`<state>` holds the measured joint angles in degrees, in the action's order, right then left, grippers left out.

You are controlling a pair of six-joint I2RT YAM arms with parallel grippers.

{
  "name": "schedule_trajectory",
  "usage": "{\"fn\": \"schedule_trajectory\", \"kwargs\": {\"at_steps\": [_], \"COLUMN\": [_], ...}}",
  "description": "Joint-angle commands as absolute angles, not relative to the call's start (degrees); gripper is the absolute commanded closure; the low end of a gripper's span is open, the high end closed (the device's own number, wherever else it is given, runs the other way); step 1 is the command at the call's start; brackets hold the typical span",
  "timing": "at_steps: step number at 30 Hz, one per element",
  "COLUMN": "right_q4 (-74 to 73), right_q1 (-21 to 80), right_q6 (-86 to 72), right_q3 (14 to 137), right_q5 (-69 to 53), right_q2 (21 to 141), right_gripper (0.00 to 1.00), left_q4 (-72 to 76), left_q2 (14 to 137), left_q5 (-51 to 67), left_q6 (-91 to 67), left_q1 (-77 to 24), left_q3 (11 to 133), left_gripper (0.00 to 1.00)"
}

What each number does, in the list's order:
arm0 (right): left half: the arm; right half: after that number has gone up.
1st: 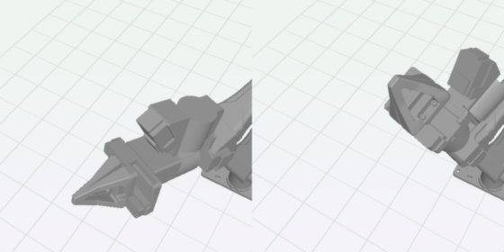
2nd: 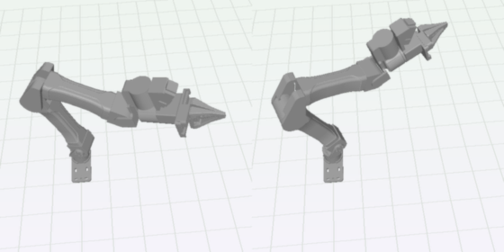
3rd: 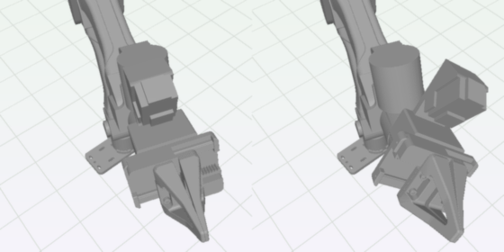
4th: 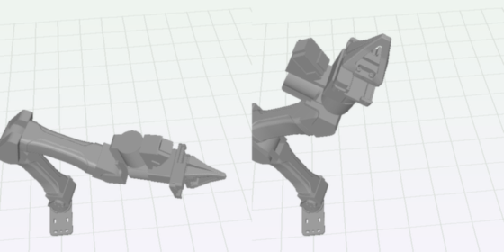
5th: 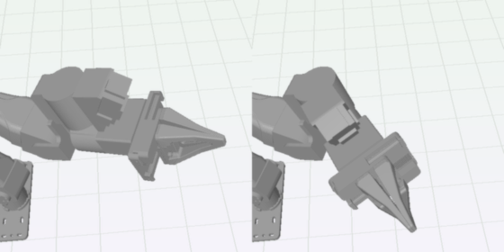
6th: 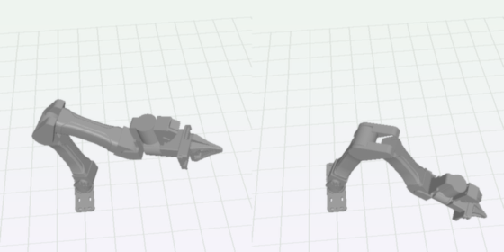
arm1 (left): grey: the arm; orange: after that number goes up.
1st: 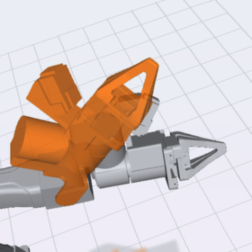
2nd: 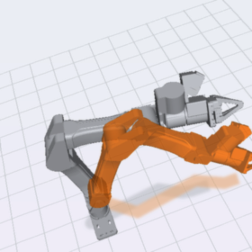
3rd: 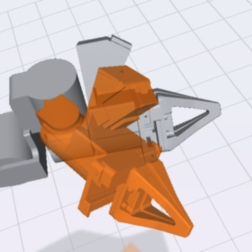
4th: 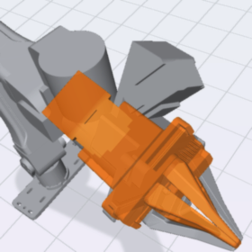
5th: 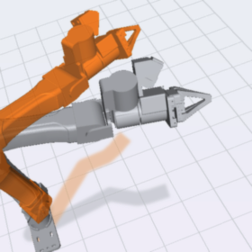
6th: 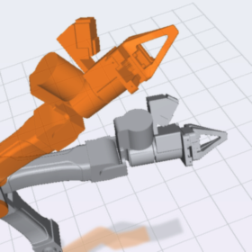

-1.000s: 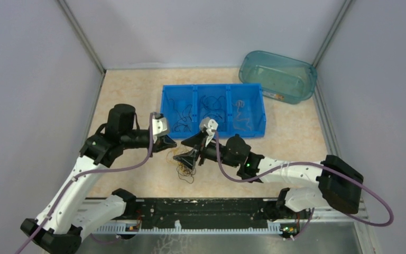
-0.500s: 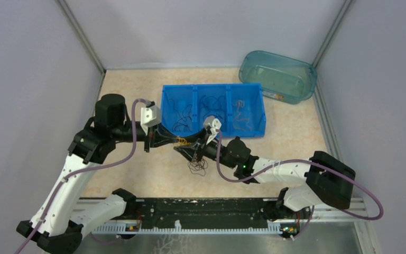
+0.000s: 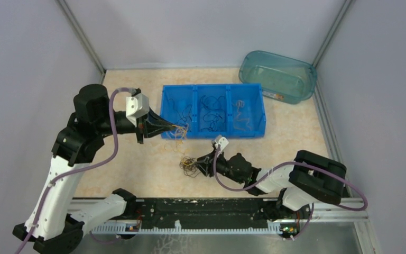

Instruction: Untangle the cables

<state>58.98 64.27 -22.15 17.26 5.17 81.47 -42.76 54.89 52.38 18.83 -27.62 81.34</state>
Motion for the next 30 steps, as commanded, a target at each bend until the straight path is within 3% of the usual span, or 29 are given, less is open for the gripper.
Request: {"fn": "schedule_trajectory", "kwargs": {"at_steps": [1,5,8,9,12,17,21,30], "right_q4": [65.72,67.62,69.48,69.67,55.63,39.79,33.27,39.57], "right_q1": [65.16,65.34,65.55,65.49,65.54,65.41,65.53,65.52], "right_q6": [-25.02,-26.53,-27.07,-26.75,-23.16,-13.78,-10.03,-7.11], "right_q3": [14.52,11.67,9.5,8.69,10.7,20.9,29.6,37.42], "right_q5": [8.83,9.81,10.06,10.74,14.42,12.32,7.33,4.34], "right_q2": [82.31,83.28,82.11,79.75,63.66,48.24,47.53,56.3], "right_gripper": [0.7,0.8,0.81,0.77,0.5,0.34,0.27,0.31], "left_q4": [-42.19,-42.23,-42.67,-43.39,-46.02,-46.8,-46.95,-45.78], "left_q2": [55.71,56.7,56.81,56.72,55.74,53.69,53.64,53.73], "left_q5": [50.37,48.48,47.44,47.46,48.02,49.07,50.07,50.37], "left_q6": [18.3,19.25,20.23,20.9,21.98,23.34,23.55,20.4], "left_q1": [-27.8,-27.77,-27.77,-27.79,-27.85,-27.79,-27.86,-27.95], "left_q3": [86.39,91.26,92.16,91.67,88.32,80.83,78.14,76.83], "left_gripper": [1.0,1.0,1.0,1.0,1.0,1.0,1.0,1.0]}}
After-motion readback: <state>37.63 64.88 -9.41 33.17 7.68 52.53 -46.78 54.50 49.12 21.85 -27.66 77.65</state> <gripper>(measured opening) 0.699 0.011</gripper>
